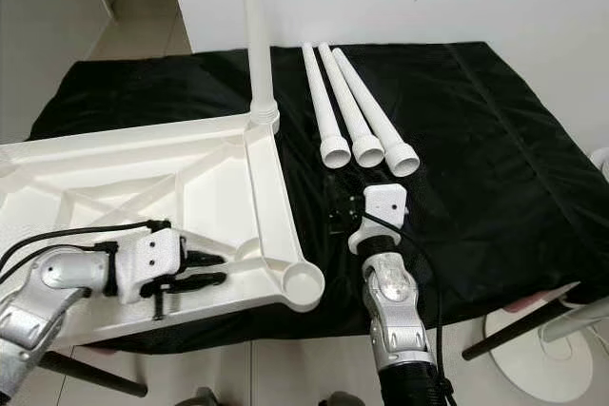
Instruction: Building children table
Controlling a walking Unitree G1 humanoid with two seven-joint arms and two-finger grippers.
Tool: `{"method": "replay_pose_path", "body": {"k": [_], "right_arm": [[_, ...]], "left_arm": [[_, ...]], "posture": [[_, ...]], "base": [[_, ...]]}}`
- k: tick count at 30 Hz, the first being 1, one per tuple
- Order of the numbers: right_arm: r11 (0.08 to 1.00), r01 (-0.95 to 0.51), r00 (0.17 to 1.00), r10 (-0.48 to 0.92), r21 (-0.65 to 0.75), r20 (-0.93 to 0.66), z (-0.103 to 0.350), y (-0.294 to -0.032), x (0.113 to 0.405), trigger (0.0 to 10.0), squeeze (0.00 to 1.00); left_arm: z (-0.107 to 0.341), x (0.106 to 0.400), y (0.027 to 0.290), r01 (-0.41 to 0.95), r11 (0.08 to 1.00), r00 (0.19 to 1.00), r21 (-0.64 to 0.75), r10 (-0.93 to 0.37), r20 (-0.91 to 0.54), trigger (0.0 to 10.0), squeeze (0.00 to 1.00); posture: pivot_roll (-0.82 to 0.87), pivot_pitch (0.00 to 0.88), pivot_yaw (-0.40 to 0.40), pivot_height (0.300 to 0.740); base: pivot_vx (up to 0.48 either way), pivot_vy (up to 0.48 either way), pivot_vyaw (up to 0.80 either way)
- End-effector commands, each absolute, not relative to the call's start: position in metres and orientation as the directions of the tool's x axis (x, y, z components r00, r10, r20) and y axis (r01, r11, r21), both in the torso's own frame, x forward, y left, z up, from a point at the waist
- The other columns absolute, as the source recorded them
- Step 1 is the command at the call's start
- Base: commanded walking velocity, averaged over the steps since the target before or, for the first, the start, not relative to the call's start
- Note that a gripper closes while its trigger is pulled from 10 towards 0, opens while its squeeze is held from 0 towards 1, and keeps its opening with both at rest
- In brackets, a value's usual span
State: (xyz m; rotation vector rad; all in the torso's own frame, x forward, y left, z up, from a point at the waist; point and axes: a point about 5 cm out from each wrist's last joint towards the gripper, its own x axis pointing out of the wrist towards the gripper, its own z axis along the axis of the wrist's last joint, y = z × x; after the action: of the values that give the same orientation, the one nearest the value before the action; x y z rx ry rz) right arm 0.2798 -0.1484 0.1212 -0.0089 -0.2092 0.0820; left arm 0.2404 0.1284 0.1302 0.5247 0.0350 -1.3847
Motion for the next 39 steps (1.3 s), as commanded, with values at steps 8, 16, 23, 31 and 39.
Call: {"method": "replay_pose_path", "body": {"k": [8, 16, 23, 31, 39], "right_arm": [[0.997, -0.080, 0.978, 0.080, -0.006, 0.191, 0.116, -0.145, 0.280, 10.0, 0.00], [0.997, -0.073, 0.979, 0.073, -0.006, 0.191, 0.120, -0.145, 0.285, 10.0, 0.00], [0.998, -0.055, 0.980, 0.055, -0.004, 0.192, 0.123, -0.148, 0.289, 10.0, 0.00], [0.998, -0.062, 0.970, 0.053, 0.032, 0.239, 0.145, -0.148, 0.310, 10.0, 1.00], [1.000, -0.002, 0.966, -0.004, 0.023, 0.259, 0.162, -0.160, 0.325, 10.0, 0.00]], "left_arm": [[0.157, 0.247, 0.110, 0.850, 0.393, 0.452, 0.352, -0.886, -0.104, 10.0, 0.00], [0.155, 0.256, 0.087, 0.819, 0.533, 0.556, 0.214, -0.829, -0.060, 10.0, 1.00], [0.164, 0.264, 0.076, 0.745, 0.617, 0.643, 0.256, -0.765, -0.029, 10.0, 0.26], [0.190, 0.293, 0.063, 0.640, 0.752, 0.754, 0.158, -0.654, 0.063, 10.0, 0.00], [0.203, 0.310, 0.063, 0.586, 0.802, 0.797, 0.116, -0.596, 0.096, 10.0, 0.00]], "posture": [[0.02, 0.039, 0.050, 0.740], [0.02, 0.042, 0.031, 0.740], [0.03, 0.038, 0.018, 0.740], [0.02, 0.053, 0.005, 0.740], [0.00, 0.070, 0.000, 0.740]], "base": [[0.000, 0.000, 0.00], [0.000, 0.000, 0.00], [0.000, 0.000, 0.00], [0.000, 0.000, 0.00], [0.000, 0.000, 0.00]]}}
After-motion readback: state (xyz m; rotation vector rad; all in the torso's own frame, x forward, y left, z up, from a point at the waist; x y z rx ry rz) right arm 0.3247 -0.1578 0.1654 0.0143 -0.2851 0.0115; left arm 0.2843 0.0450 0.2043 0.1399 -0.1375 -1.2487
